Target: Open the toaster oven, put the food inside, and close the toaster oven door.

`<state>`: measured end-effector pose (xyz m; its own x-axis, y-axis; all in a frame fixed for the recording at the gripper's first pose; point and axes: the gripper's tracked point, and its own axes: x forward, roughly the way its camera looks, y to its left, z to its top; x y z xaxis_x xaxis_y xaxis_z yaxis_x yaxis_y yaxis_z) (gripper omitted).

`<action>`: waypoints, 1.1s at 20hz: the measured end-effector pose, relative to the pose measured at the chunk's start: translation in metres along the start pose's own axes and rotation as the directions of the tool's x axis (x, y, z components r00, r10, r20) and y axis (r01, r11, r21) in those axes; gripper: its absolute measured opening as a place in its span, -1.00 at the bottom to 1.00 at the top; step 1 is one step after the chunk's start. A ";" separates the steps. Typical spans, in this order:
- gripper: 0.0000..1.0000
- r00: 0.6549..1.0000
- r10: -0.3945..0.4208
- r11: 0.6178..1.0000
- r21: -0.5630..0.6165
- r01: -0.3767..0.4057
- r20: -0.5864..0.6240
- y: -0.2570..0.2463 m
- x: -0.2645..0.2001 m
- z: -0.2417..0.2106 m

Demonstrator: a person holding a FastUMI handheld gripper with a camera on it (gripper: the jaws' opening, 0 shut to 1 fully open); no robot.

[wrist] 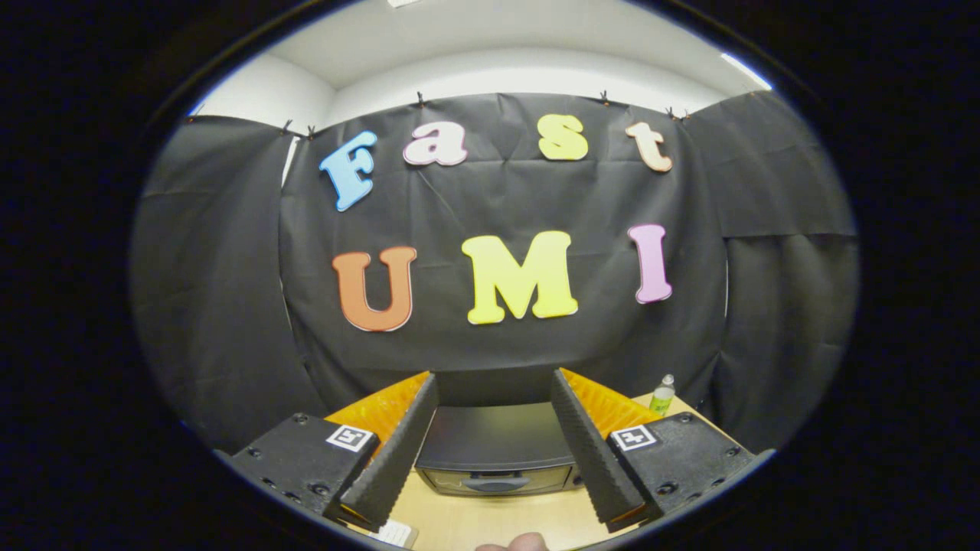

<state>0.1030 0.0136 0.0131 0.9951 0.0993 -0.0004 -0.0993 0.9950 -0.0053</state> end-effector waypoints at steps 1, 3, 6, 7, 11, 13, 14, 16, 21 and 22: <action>0.95 1.000 0.000 1.000 0.007 0.000 0.004 0.003 -0.011 0.003; 0.96 1.000 -0.003 1.000 0.027 0.003 0.011 0.006 -0.032 0.004; 0.97 1.000 -0.008 0.998 0.059 0.007 0.027 0.009 -0.060 0.004; 0.97 1.000 -0.007 0.998 0.066 0.005 0.031 0.010 -0.065 0.002; 0.96 0.999 -0.016 0.999 0.052 0.014 0.030 0.004 -0.076 0.000; 0.97 0.999 -0.031 0.998 0.051 0.030 0.028 0.000 -0.080 -0.001; 0.97 0.999 -0.035 0.998 0.044 0.033 0.031 0.000 -0.083 -0.001; 0.97 0.999 -0.034 0.999 0.039 0.032 0.030 0.001 -0.084 0.000; 0.97 0.999 -0.037 0.998 0.041 0.037 0.002 0.000 -0.084 -0.008; 0.97 0.999 -0.036 0.998 0.044 0.037 -0.004 0.000 -0.085 -0.010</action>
<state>0.0188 0.0056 0.0028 0.9980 0.0630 -0.0046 -0.0628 0.9973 0.0388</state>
